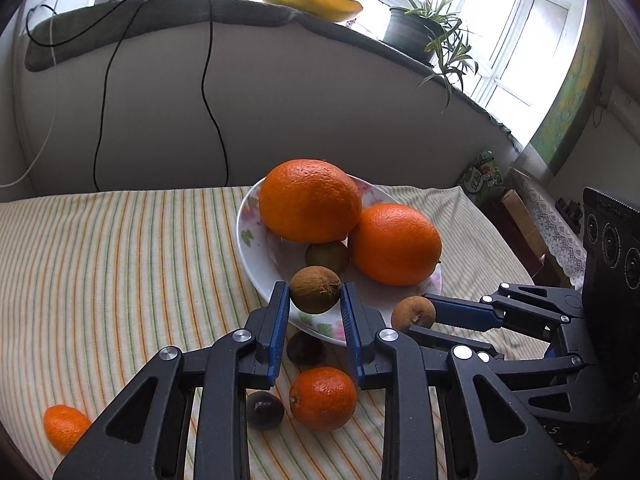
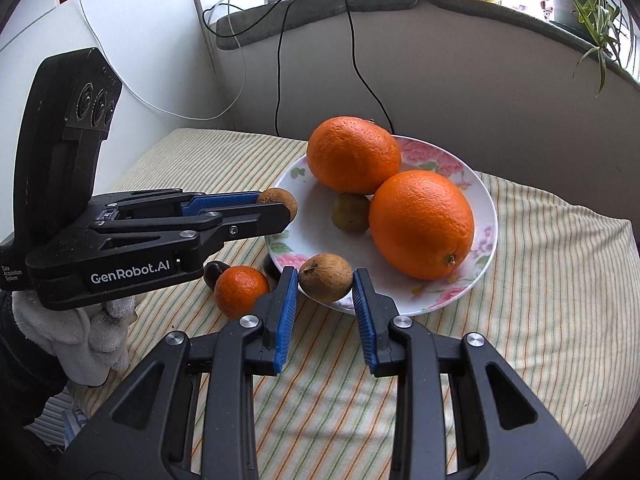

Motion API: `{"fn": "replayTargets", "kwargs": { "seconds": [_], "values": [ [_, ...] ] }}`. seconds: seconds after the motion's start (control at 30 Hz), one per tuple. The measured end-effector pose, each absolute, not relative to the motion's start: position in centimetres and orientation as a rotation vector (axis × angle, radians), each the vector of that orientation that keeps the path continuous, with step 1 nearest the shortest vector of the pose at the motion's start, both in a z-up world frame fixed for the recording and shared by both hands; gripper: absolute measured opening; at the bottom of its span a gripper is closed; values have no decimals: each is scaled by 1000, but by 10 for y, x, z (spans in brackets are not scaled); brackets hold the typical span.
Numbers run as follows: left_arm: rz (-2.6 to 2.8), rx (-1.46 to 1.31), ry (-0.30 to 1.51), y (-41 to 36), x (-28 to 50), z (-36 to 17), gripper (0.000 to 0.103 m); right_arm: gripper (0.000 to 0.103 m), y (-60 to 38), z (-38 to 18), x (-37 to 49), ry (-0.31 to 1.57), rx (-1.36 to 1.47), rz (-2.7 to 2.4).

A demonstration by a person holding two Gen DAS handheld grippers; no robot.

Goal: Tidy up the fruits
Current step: 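Carry both kiwis into the white plate and open both tools, then grasp a small tangerine with the left tool while the right tool approaches another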

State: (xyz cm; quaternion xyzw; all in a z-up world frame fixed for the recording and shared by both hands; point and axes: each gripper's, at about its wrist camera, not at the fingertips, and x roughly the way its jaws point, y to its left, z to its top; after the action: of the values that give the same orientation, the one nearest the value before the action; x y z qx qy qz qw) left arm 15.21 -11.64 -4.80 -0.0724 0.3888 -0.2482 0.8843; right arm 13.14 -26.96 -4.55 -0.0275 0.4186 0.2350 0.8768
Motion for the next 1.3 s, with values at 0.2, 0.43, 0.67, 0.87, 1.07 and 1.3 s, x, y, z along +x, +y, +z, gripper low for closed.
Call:
{"fn": "replayTargets", "kwargs": {
  "seconds": [0.2,0.43,0.67,0.87,1.07,1.3],
  "values": [
    [-520,-145,808,-119,154,-46,24,30,-266,-46,129,874,-69,491],
    [-517,-137,808,-123,153,-45,25,30,-266,-45,128,869,-71,482],
    [-507,-143,797,-119,151,-42,42,58,-266,-43,126,855,-84,469],
    [-492,-135,780,-114,145,-37,42,58,-270,-40,121,849,-60,471],
    [-467,-147,769,-99,136,-34,42,58,-270,-34,111,839,-47,482],
    [-416,-154,758,-79,122,-32,42,58,-264,-33,101,841,-44,511]
  ]
}}
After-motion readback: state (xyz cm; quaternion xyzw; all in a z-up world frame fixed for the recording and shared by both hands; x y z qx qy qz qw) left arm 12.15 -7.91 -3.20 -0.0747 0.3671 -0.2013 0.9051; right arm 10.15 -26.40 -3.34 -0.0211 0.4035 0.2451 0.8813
